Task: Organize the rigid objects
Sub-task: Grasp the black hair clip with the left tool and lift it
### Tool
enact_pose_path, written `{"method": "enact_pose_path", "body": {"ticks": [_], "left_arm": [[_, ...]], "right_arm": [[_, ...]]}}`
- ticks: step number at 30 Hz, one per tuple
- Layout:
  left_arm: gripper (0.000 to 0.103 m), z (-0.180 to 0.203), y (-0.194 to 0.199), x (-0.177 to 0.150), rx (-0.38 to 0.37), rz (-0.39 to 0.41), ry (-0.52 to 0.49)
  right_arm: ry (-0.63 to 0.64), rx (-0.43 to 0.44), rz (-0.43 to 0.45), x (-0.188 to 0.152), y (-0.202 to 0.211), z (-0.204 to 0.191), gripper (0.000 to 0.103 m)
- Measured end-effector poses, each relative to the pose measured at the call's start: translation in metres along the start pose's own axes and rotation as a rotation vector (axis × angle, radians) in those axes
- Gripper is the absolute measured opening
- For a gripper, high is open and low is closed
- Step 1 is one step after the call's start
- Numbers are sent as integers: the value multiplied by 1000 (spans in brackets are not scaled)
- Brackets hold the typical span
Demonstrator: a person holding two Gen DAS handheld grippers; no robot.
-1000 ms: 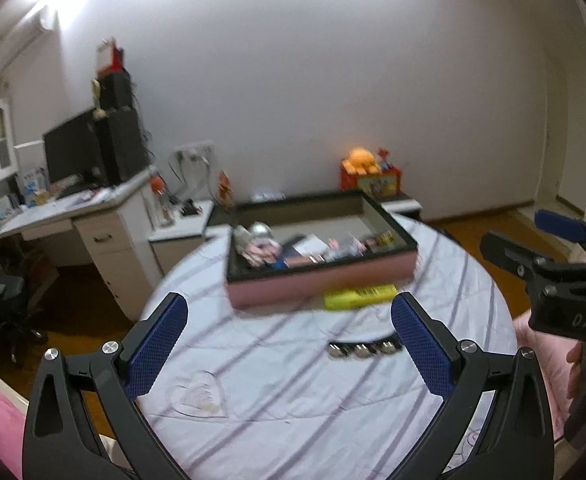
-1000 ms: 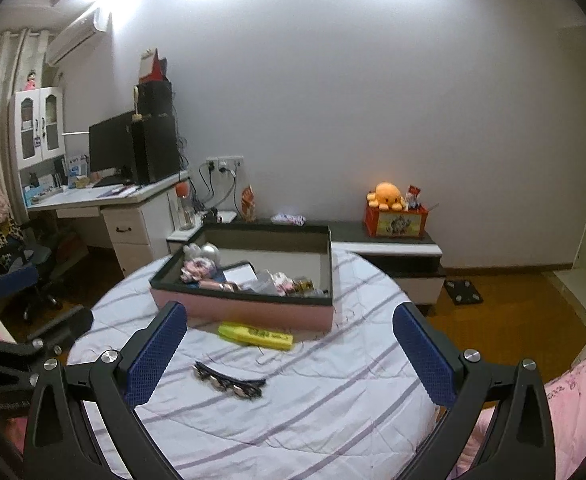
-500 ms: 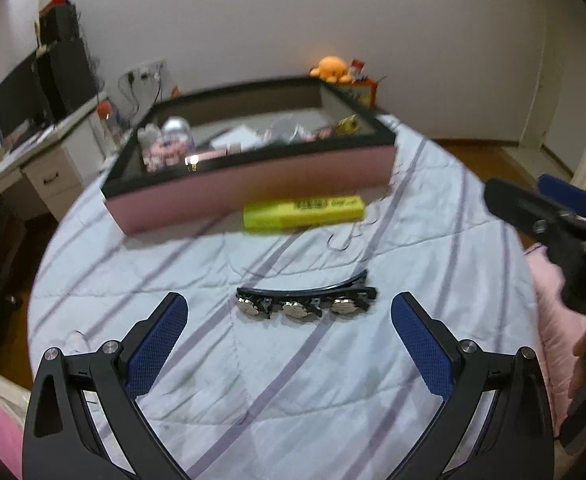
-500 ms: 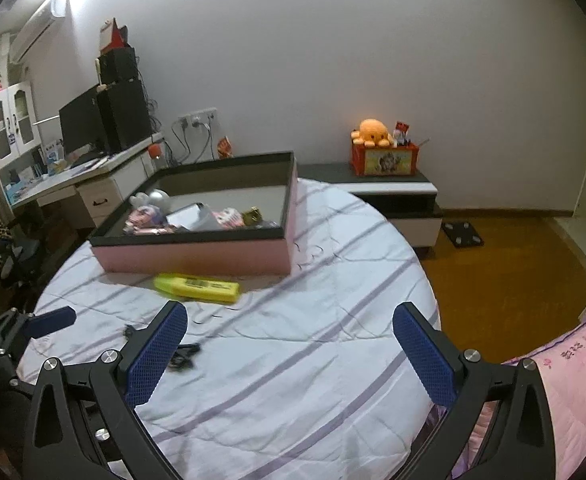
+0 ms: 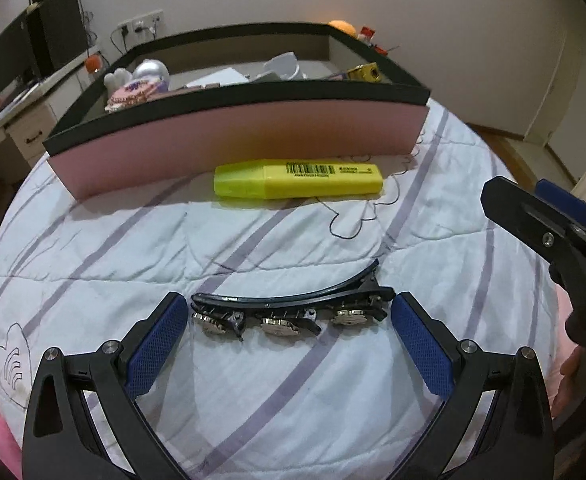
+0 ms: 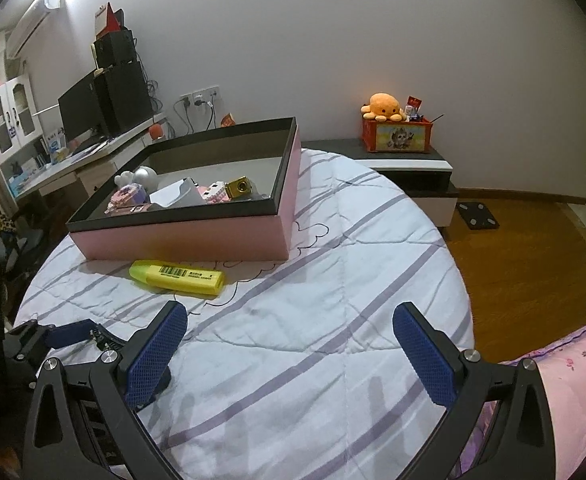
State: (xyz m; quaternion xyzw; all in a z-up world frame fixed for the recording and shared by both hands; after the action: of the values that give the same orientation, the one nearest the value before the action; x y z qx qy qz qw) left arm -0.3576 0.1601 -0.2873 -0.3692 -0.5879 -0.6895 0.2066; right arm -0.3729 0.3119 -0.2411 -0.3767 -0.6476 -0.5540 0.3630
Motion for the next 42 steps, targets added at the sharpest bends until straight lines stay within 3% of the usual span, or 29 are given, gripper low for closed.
{"method": "enact_pose_path", "body": {"ticks": [12,21,31,38,42], "left_arm": [[98,-7,0,5,-51,31,26],[98,-40,27,4,28,75,15],[98,-92,50,6,107,125,48],[98,-111,51,7,111,141,53],[98,-121,49,10,99,154,61]], "right_arm": [[6,7,-25,-3,-5,-5,103],[24,12,-39,-2,-5,-16,103],[52,70,-105,-7,-31,-63,103],[0,82,-188,-16,-64,-85,103],[-19,36,-208,-19,-77,-91,103]]}}
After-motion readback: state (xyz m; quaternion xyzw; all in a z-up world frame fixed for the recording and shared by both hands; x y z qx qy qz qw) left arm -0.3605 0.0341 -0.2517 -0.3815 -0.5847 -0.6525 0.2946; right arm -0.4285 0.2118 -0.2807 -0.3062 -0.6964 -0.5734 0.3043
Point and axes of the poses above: each gripper's, at about its wrist camera, not at the fingertips, and y roughly against the way its jaws point, z to its right, x to its top, the point moved 5 cm from there along -y, roughly the way its jaws point, and after that the axes turned 14 degrees about z, right-handed, at the moved point
